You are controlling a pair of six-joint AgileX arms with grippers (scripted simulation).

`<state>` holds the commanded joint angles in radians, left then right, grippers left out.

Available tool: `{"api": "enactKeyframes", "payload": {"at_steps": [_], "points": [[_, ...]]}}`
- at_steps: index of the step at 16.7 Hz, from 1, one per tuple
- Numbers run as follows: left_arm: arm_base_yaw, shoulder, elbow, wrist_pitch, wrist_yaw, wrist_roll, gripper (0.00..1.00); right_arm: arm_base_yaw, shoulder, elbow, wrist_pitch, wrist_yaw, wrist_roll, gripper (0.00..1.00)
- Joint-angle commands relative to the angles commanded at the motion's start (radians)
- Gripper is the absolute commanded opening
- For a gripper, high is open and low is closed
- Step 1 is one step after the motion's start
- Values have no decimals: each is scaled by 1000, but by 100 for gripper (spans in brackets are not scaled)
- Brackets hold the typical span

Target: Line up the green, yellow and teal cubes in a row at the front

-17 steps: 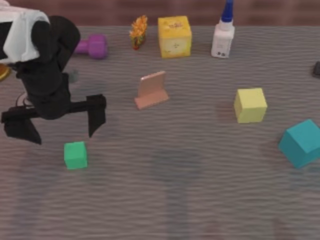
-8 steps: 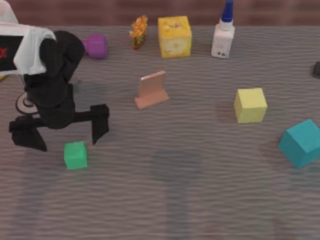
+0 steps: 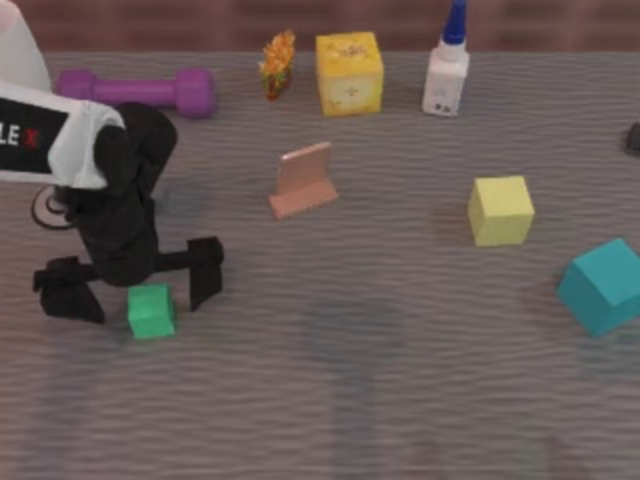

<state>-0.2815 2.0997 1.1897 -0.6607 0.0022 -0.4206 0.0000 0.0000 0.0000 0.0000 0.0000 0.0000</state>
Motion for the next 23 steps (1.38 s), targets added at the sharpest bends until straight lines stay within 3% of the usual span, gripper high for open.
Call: {"api": "enactKeyframes", "payload": {"at_steps": [2,15,23], "points": [[0,0,0,0,0,0,100,0,0,0,0,0,0,100],[0,0,0,0,0,0,2,0,0,0,0,0,0,100],[0,0,0,0,0,0,0,0,0,0,0,0,0,100]]}}
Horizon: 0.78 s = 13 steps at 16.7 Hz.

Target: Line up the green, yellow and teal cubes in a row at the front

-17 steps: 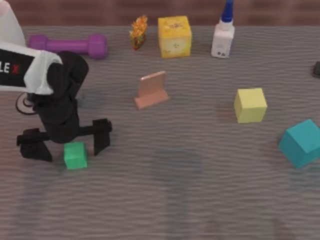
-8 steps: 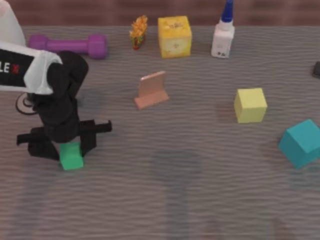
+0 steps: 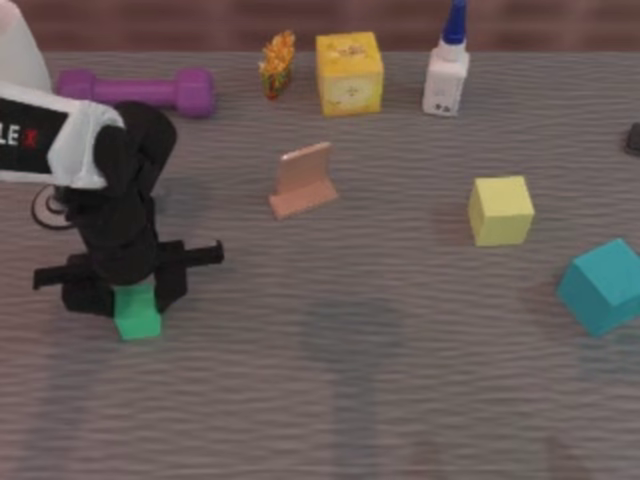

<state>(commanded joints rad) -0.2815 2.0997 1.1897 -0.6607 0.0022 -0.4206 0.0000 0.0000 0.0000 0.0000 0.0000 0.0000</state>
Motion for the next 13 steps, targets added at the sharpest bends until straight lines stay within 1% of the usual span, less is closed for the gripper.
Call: {"api": "enactKeyframes", "payload": {"at_steps": [1,4,9,13], "points": [[2,-43,13,-25,-14,11,0,0,0,0,0,0,0,100],[7,-61,38,-67,-14,7,0,0,0,0,0,0,0,100],[19,-147,126,-253,-15,6,0,0,0,0,0,0,0,100],[21,-168,142,-278,-15,8,0,0,0,0,0,0,0,100]]}}
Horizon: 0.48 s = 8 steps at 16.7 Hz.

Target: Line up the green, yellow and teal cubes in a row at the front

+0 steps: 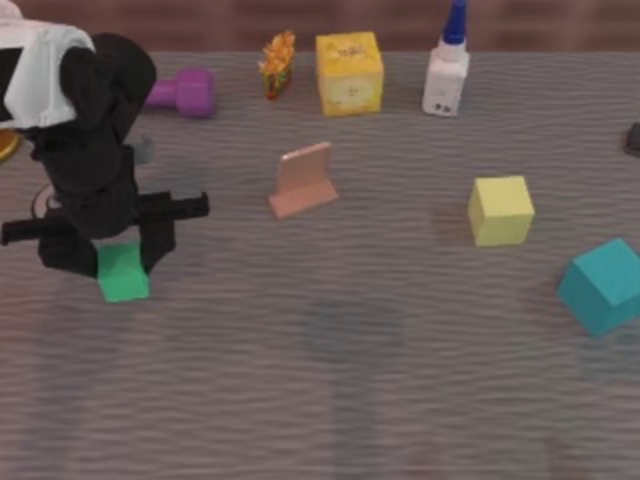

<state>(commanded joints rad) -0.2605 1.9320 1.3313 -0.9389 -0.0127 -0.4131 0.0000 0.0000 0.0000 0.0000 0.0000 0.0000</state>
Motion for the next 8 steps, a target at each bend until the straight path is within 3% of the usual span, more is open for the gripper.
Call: {"api": "enactKeyframes", "payload": {"at_steps": [4,8], "points": [[-42,32,35,-18,-1,-33,0,0,0,0,0,0,0,100],[-228,148,223,-108,-5,-187,0,0,0,0,0,0,0,100]]}}
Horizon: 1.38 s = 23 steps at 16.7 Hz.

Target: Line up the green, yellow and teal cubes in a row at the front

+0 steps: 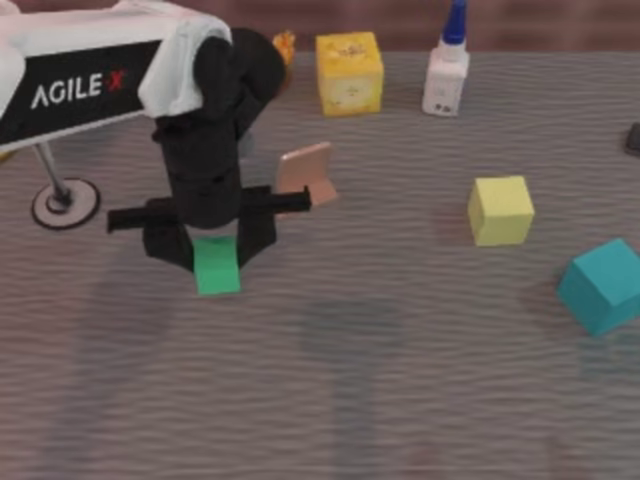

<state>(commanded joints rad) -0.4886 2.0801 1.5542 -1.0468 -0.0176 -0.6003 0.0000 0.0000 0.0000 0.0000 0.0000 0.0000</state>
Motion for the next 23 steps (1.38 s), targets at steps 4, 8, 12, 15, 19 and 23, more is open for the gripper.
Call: {"api": "enactKeyframes", "payload": {"at_steps": [4,8,12,15,19,23], "points": [[-274,139,247,-114,-2,-197,0,0,0,0,0,0,0,100],[-473,229,434,-192,-7,-352,0,0,0,0,0,0,0,100],[-514,247,475,-208,-10,-391,0,0,0,0,0,0,0,100],[-511,243,470,-202,-9,-388,0,0,0,0,0,0,0,100],[-509,266,388,-101,-8,-392,0,0,0,0,0,0,0,100],[-514,294,292,24,-9,-392,0,0,0,0,0,0,0,100]]}}
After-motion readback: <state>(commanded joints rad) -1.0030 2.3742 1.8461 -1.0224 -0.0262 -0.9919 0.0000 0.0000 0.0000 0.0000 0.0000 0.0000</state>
